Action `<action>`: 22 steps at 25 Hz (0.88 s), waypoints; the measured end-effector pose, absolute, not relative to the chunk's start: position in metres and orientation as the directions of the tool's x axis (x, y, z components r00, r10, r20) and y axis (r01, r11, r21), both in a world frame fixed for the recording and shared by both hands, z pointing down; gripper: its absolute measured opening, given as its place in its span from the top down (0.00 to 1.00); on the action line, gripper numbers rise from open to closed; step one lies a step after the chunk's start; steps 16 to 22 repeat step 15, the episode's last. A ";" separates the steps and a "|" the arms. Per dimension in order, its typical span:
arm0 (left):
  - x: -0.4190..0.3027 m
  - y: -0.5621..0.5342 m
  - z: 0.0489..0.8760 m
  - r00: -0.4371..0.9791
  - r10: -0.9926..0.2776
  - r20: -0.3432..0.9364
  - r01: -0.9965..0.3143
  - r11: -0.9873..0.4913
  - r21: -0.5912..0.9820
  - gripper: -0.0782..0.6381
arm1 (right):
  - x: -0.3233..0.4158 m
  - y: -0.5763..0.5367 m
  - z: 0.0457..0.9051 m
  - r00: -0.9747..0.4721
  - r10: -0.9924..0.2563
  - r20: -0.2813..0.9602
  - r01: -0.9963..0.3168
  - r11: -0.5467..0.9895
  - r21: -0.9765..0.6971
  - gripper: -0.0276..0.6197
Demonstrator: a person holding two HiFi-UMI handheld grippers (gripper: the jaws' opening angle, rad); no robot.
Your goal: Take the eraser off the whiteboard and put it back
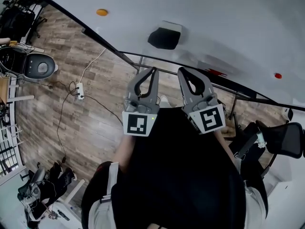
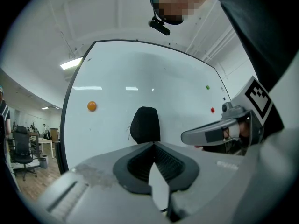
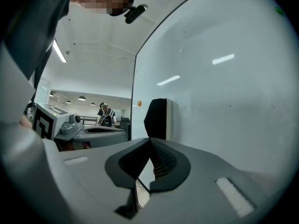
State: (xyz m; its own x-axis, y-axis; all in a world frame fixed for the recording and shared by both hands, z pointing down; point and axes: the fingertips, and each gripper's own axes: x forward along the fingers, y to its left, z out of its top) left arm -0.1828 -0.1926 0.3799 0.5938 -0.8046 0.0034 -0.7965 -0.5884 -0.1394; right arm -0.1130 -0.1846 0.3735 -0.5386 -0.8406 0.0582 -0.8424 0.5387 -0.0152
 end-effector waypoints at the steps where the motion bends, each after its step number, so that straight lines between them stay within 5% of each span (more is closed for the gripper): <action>1: -0.183 -0.192 0.379 0.593 -0.805 -0.001 -0.797 -0.587 -0.142 0.89 | -0.113 -0.185 0.373 -0.540 -0.840 0.055 -0.842 0.539 -0.017 0.96; 22: -0.183 -0.190 0.378 0.590 -0.808 -0.003 -0.798 -0.582 -0.155 0.89 | -0.114 -0.182 0.370 -0.547 -0.836 0.035 -0.837 0.547 -0.009 0.96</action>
